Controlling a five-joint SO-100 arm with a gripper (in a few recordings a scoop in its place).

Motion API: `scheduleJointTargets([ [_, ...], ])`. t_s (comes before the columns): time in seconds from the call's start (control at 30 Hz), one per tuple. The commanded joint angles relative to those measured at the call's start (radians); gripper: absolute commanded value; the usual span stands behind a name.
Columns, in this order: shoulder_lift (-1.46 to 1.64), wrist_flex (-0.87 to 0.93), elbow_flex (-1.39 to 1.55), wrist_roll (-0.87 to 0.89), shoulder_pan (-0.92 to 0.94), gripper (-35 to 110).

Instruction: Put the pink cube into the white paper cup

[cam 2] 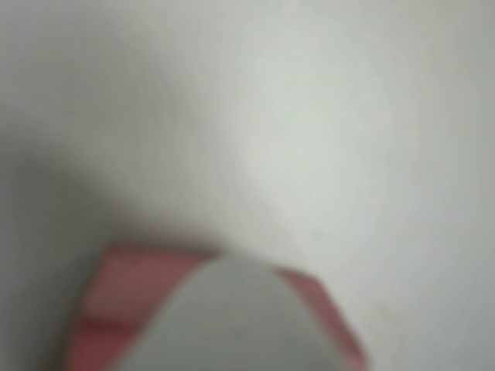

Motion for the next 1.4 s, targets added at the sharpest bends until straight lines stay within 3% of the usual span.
scheduleJointTargets([
  [0.0, 0.16, 0.058, -0.104, -0.014, -0.008, 17],
  [0.5, 0.48, 0.339, -0.118, -0.072, 0.092, 17],
  [1.37, 0.723, 0.532, -0.144, -0.19, 0.344, 18],
])
